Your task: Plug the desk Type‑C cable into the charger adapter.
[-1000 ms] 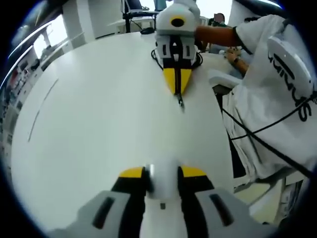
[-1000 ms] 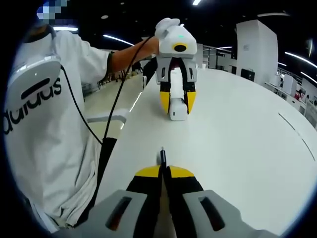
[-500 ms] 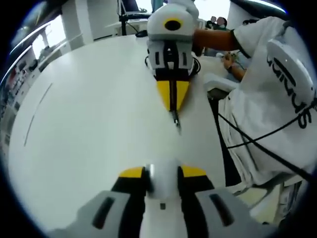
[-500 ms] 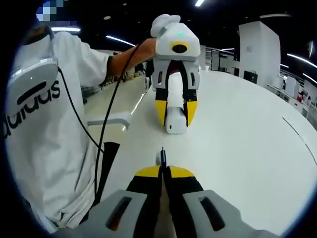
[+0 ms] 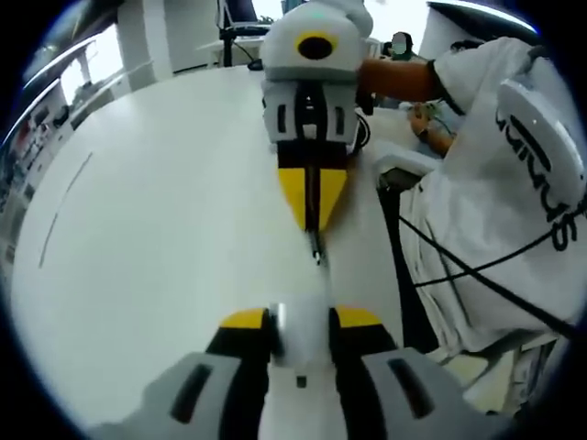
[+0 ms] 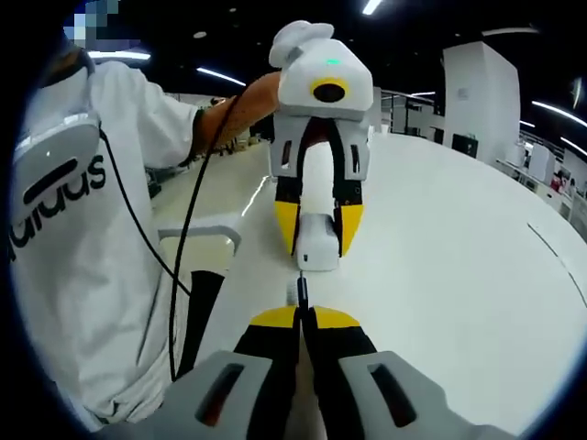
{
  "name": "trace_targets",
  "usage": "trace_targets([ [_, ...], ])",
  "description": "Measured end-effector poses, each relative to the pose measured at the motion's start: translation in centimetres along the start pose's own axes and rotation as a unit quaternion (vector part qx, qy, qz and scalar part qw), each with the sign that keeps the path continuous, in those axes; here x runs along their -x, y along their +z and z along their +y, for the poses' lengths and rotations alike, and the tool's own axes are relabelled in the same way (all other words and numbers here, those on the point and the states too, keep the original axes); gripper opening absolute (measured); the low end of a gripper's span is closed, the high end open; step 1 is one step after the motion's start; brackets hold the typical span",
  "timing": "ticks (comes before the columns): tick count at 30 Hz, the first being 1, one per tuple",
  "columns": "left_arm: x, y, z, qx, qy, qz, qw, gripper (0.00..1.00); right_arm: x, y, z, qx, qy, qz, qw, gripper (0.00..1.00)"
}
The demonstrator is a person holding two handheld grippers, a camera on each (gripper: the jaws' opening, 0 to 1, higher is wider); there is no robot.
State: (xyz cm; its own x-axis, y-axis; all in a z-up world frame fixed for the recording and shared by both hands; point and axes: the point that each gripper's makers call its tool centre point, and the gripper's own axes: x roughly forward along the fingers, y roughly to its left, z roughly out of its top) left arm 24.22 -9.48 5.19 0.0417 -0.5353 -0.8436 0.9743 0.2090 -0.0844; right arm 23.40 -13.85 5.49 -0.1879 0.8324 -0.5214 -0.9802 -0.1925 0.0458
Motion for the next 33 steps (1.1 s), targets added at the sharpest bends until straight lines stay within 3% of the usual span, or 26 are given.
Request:
trace_targets([
  [12,-0.2,-0.1,-0.1,0.033,0.007,0.002,0.9994,0.25,-0.9,0.3,0.0,0.0,0.001,-0.001,1.0,0.02],
  [23,-0.3,-0.1,-0.5,0.039,0.003,0.003,0.9992,0.25,-1.4,0.5,0.0,0.009,0.0,0.0,1.0,0.02],
  [33,-0.4,0.0,-0.6,0.054,-0.001,0.004,0.9985,0.25,-1.6,0.5,0.2,0.025,-0.003,0.018,0.9995,0.02],
])
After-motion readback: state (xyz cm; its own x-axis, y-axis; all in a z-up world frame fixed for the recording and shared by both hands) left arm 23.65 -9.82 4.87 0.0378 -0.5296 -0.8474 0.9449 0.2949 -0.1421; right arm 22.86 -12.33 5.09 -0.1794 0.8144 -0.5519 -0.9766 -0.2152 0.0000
